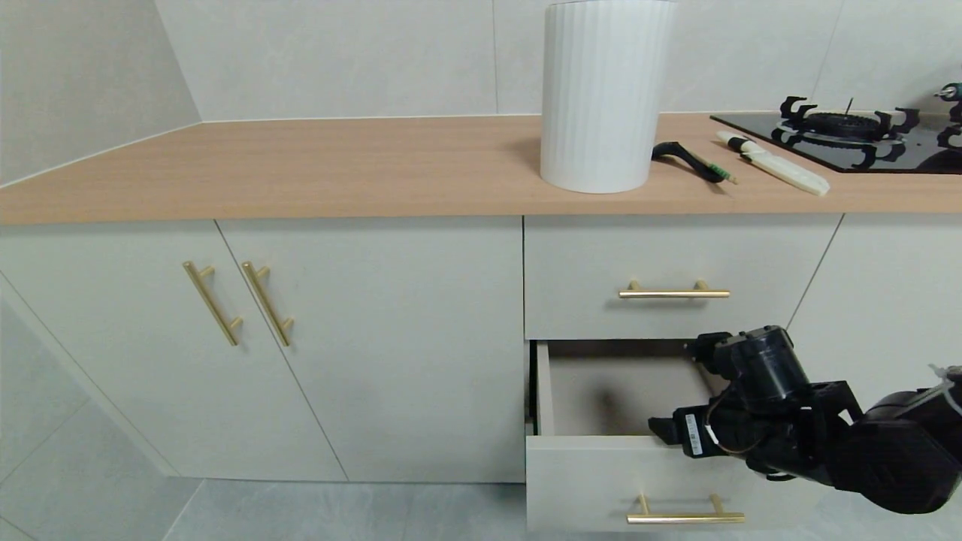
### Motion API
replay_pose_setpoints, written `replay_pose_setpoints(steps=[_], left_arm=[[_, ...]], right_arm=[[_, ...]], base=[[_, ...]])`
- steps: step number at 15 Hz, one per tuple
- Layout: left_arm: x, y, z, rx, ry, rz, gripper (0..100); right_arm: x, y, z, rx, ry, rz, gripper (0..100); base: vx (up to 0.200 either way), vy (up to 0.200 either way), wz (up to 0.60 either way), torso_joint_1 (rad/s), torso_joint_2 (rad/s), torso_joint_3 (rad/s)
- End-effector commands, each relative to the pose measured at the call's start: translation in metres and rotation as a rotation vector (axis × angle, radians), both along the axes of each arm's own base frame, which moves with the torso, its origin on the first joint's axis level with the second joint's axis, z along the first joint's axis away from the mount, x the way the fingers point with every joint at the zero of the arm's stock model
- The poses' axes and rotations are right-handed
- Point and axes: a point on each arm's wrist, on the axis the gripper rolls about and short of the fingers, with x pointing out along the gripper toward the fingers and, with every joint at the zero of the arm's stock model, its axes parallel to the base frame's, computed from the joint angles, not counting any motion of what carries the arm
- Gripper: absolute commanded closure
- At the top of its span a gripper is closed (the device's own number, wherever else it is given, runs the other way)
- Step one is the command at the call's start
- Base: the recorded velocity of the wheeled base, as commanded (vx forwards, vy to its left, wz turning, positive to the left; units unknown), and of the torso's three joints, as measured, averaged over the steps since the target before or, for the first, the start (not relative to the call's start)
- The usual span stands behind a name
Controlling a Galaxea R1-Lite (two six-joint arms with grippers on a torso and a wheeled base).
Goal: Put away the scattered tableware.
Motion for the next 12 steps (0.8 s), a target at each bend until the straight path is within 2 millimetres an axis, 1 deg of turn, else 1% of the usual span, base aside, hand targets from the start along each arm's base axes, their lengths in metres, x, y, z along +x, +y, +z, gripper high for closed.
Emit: replay_pose_setpoints(steps=[1, 3, 8, 12], left_arm=[[0.0, 0.0, 0.0, 0.0, 0.002, 0.0, 0], [0.0, 0.0, 0.0, 0.0, 0.001, 0.001, 0], [0.0, 0.0, 0.0, 0.0, 0.002, 0.0, 0], [0.0, 0.0, 0.0, 0.0, 0.002, 0.001, 0]], right_arm=[[-0.012, 0.002, 0.026, 0.028, -0.035, 0.036, 0], [-0.026, 0.005, 0.03, -0.021, 0.046, 0.074, 0], [-0.038, 0.002, 0.027, -0.121, 0.168, 0.119, 0], [-0.06, 0.005, 0.027, -0.221, 0.285, 0.208, 0]], base=[[0.0, 0.0, 0.0, 0.0, 0.0, 0.0], [0.0, 0.0, 0.0, 0.0, 0.0, 0.0], [0.0, 0.0, 0.0, 0.0, 0.0, 0.0], [0.0, 0.0, 0.0, 0.0, 0.0, 0.0]])
